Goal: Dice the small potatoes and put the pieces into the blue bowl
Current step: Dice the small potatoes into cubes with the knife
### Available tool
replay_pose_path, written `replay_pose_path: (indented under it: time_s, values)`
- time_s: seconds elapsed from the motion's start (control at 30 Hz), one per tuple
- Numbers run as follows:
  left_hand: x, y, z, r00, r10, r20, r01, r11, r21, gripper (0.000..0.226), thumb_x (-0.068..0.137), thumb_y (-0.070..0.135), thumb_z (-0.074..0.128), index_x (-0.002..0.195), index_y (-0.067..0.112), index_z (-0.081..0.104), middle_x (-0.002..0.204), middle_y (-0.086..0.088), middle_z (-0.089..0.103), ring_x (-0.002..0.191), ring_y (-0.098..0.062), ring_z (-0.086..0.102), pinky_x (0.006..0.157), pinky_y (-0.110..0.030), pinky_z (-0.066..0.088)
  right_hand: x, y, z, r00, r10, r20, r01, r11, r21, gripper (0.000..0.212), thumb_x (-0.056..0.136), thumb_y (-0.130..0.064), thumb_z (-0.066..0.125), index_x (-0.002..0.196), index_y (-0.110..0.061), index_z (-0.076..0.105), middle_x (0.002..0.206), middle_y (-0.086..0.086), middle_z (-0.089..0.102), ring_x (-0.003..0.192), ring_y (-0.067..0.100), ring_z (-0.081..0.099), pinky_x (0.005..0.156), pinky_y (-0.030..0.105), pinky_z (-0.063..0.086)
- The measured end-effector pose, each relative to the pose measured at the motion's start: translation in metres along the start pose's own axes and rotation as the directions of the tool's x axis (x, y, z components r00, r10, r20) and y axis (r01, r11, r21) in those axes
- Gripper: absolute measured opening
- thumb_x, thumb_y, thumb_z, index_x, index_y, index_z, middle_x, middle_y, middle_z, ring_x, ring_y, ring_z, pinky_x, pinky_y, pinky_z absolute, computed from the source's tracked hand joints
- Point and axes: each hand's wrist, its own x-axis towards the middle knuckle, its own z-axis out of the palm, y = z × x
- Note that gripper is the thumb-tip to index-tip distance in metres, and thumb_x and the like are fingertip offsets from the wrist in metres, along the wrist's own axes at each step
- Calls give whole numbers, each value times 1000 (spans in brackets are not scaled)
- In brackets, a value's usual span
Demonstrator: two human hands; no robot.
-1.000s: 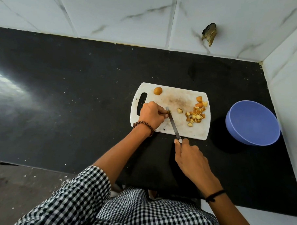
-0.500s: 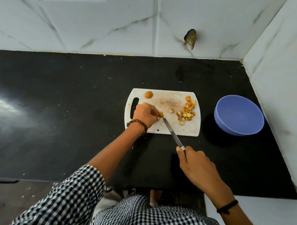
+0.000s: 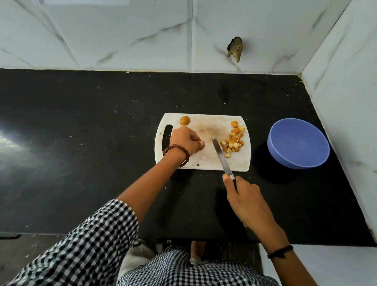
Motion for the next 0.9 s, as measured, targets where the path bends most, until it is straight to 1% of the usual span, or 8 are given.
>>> replay_pose_path:
  time_s: [0.13,0.2,0.3,0.43,0.6,0.7,0.8,0.9]
  values:
    - [-6,-3,1,993,-115,-13,110,974,-197,10,81,11,74,90,7,74,84,-5,73,70,-8,68,58,-10,53,6,-9,6,1000,21,14,-22,996,89,50,102,-60,30,86,-18,53,84,6,61,85,25,62,75,47,56]
    - [-8,-3,1,991,-130,-9,124,963,-238,11,82,8,72,92,6,74,84,-4,71,69,-6,67,52,-7,50,10,-13,9,1000,20,16,-22,995,97,51,101,-62,29,85,-19,53,88,8,63,87,28,64,78,48,57]
    - [-8,-5,2,992,-124,-19,116,966,-232,10,82,7,72,92,7,74,86,-4,72,73,-9,69,60,-12,53,15,-19,13,1000,19,21,-22,994,109,50,101,-63,29,83,-21,52,91,10,64,89,31,65,80,49,57]
    - [-7,-7,6,994,-95,-46,83,974,-210,8,82,7,73,90,8,75,84,-5,74,78,-12,71,76,-27,59,22,-26,17,998,37,59,-42,994,96,49,102,-61,28,85,-21,51,93,9,63,77,24,63,77,47,58]
    - [-7,-6,9,994,-78,-70,65,983,-173,8,82,7,71,89,8,75,83,-4,74,81,-12,70,80,-29,58,25,-30,19,996,36,87,-41,997,60,46,103,-58,26,85,-23,48,95,5,56,82,24,65,79,45,57]
    - [-8,-4,9,995,-55,-86,42,989,-145,8,83,7,71,89,8,76,84,-4,74,81,-12,69,79,-27,57,28,-32,20,993,48,112,-53,998,42,45,104,-58,24,88,-24,47,97,4,52,79,22,63,74,40,56]
    - [-9,-3,9,994,-32,-105,20,994,-110,10,83,7,70,91,7,76,86,-5,74,81,-11,67,74,-20,53,33,-34,22,989,55,135,-61,997,41,47,104,-58,25,90,-21,49,104,10,58,69,19,62,59,32,50]
    - [-11,-4,8,993,-14,-121,2,995,-101,11,84,8,70,93,7,76,89,-3,74,81,-9,65,73,-15,48,38,-35,23,989,60,136,-67,996,50,50,104,-57,26,91,-16,51,99,12,62,54,19,61,45,27,46]
